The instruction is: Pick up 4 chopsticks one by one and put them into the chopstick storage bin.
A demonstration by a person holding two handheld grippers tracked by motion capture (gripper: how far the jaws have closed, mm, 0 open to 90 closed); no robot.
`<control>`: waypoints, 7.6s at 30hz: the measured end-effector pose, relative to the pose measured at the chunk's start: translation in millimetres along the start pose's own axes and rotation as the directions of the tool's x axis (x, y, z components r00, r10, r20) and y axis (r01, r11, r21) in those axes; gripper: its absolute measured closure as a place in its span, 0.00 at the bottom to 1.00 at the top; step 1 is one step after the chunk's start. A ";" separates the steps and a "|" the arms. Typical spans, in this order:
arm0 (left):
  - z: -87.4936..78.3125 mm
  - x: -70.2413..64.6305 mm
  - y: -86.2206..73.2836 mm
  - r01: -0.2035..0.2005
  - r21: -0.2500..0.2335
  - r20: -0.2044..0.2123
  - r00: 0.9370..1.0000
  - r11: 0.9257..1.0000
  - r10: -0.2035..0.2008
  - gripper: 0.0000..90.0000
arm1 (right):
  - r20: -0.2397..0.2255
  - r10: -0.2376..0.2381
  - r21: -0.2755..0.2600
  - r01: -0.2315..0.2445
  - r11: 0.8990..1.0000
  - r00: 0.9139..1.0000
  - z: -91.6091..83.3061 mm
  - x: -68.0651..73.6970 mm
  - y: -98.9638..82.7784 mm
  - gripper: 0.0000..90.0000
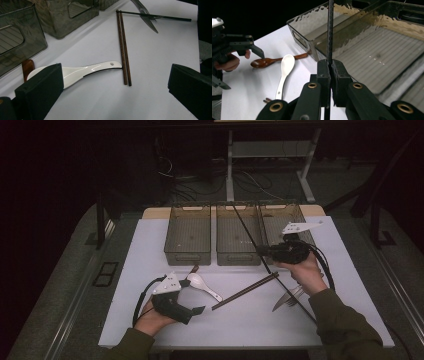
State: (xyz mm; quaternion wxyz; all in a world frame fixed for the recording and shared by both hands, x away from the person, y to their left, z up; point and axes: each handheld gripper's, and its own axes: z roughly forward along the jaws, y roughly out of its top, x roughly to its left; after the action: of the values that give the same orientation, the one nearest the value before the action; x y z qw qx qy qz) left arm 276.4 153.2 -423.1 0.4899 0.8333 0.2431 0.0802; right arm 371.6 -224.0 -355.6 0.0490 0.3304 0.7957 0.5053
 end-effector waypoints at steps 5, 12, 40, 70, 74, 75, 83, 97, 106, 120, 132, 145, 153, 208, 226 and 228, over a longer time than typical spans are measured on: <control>0.2 0.1 -0.3 0.003 -0.006 0.001 1.000 1.000 -0.003 0.00 | -0.006 0.015 -0.001 -0.015 1.000 1.000 8.2 -0.7 8.8 0.94; 0.0 0.0 -0.1 0.000 -0.002 0.001 1.000 1.000 0.000 0.00 | -0.019 0.023 0.002 -0.023 1.000 1.000 22.0 0.1 22.3 0.94; 2.2 -2.0 -0.4 0.009 -0.013 0.004 1.000 1.000 -0.009 0.00 | 0.017 -0.005 0.014 0.005 1.000 1.000 90.0 15.3 71.8 0.94; -0.5 -0.5 -0.2 0.006 -0.014 0.011 1.000 1.000 -0.006 0.00 | 0.020 0.023 0.028 -0.024 0.999 1.000 182.6 33.3 91.6 0.94; -0.3 -0.5 0.0 0.004 -0.015 0.012 1.000 1.000 -0.004 0.00 | 0.036 0.019 0.050 -0.021 0.999 0.999 191.6 32.0 87.8 0.94; -0.2 -0.4 -0.1 0.004 -0.015 0.013 1.000 1.000 -0.004 0.00 | 0.043 0.021 0.054 -0.023 0.998 0.999 193.6 31.3 86.8 0.94; 0.3 -0.7 -0.2 0.003 -0.007 0.015 1.000 1.000 -0.003 0.00 | 0.067 0.015 0.103 -0.022 0.994 0.998 204.5 29.2 78.5 0.94; 1.8 -1.1 -0.3 0.003 -0.001 0.022 1.000 1.000 -0.003 0.00 | 0.095 0.007 0.165 -0.023 0.986 0.995 207.4 31.7 75.4 0.66; 2.0 -0.9 -0.5 0.005 -0.001 0.019 1.000 1.000 -0.005 0.00 | 0.059 0.002 0.159 -0.011 0.987 0.998 191.9 37.3 82.3 0.52; 2.4 -1.1 -0.7 0.005 0.002 0.014 1.000 1.000 -0.005 0.00 | 0.023 -0.029 0.159 0.025 0.987 0.999 153.7 41.1 86.1 0.40; 2.5 -0.7 -0.8 0.003 0.005 0.011 1.000 1.000 -0.003 0.00 | 0.040 -0.060 0.170 0.053 0.984 0.997 123.9 41.8 78.4 0.30; 3.2 -1.2 -1.0 0.011 0.004 0.006 1.000 1.000 -0.011 0.00 | 0.058 -0.088 0.178 0.077 0.981 0.994 91.2 41.9 63.8 0.29; 5.9 -0.9 -2.6 0.017 0.007 -0.011 1.000 1.000 -0.017 0.00 | 0.083 -0.104 0.190 0.086 0.978 0.991 68.1 36.6 53.1 0.29; 1.5 -4.4 -2.8 0.001 0.001 -0.008 1.000 1.000 -0.001 0.00 | 0.192 -0.022 0.155 -0.009 0.988 0.981 -63.3 16.6 -65.2 0.29; 0.7 -4.5 -3.4 0.000 0.010 -0.008 1.000 1.000 0.000 0.00 | 0.237 0.011 0.244 -0.070 0.967 0.971 -83.1 13.0 -96.2 0.34; 0.9 -4.3 -3.4 -0.002 0.010 -0.008 1.000 1.000 0.002 0.00 | 0.227 0.014 0.266 -0.076 0.961 0.974 -84.5 11.9 -98.2 0.35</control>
State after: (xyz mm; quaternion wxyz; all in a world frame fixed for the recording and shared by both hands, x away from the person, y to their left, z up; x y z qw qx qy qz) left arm 272.0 151.7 -426.0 0.4846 0.8358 0.2446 0.0825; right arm 280.7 -309.0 -393.7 0.0804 0.4068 0.8393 0.3515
